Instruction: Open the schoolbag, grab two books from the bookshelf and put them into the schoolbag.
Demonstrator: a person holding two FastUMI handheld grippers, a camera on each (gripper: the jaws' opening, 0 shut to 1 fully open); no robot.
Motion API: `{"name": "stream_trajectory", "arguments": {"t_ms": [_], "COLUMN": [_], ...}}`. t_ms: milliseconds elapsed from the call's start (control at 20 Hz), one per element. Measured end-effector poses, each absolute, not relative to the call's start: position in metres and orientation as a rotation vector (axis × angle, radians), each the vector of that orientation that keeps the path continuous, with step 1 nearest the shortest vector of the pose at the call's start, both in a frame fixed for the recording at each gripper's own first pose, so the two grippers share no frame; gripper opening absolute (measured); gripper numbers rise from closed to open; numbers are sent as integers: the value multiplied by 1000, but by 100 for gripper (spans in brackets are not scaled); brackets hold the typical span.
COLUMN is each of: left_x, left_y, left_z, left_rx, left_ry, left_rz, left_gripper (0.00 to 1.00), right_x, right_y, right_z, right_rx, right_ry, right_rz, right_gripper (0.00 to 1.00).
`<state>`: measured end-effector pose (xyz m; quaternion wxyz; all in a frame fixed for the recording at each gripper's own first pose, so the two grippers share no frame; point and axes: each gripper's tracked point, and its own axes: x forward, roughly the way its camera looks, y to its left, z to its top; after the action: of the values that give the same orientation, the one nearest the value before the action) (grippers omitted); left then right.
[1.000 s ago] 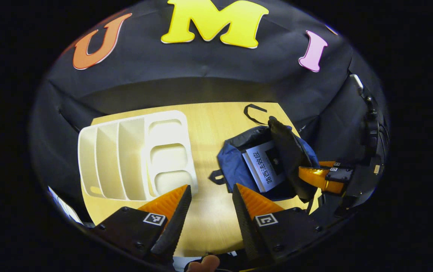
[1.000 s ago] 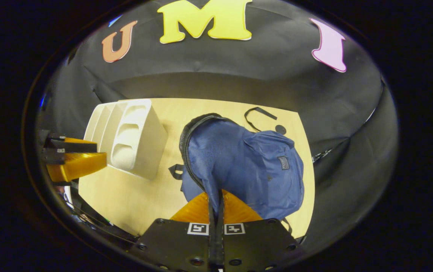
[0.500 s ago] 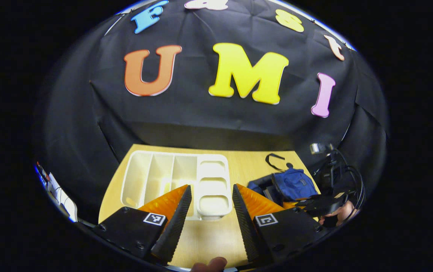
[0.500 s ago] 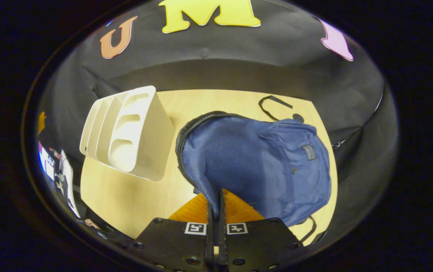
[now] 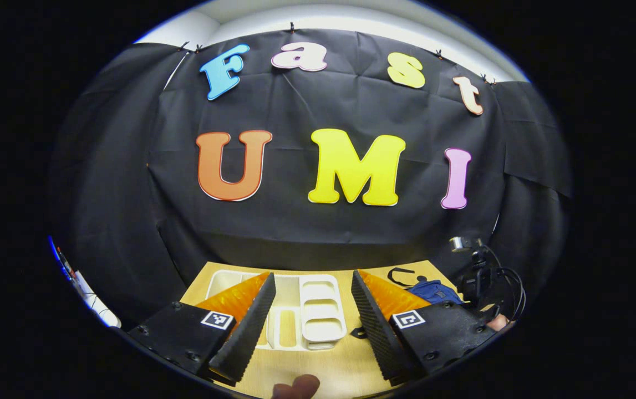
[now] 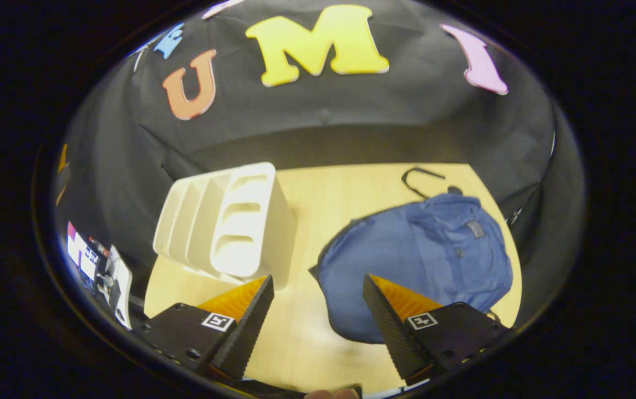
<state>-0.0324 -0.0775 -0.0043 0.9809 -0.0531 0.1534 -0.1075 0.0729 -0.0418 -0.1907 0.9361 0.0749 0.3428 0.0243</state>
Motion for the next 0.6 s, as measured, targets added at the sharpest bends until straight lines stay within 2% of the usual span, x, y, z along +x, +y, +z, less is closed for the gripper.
{"name": "stream_trajectory", "arguments": {"t_ms": [300, 400, 450, 500, 550, 600], "left_x": [-37, -35, -37, -36, -35, -34], "left_y": [-66, -66, -66, -65, -65, -64], "left_z": [48, 55, 58, 60, 62, 65], "left_rx": [-144, -142, -144, -144, -142, -139], "left_ry": [96, 65, 55, 49, 43, 36], "left_rz": [-193, -183, -181, -179, -175, -171], "left_gripper": [90, 89, 89, 90, 90, 90], "right_x": [50, 37, 30, 23, 19, 16], "right_y": [-55, -61, -62, -64, -63, -62], "right_z": [-28, 6, 18, 30, 39, 46], "right_rx": [111, 99, 90, 79, 69, 61], "right_ry": [169, 49, 1, -41, -75, -98], "right_rz": [-71, -109, -120, -132, -140, -143], "right_gripper": [97, 99, 94, 93, 99, 93]}}
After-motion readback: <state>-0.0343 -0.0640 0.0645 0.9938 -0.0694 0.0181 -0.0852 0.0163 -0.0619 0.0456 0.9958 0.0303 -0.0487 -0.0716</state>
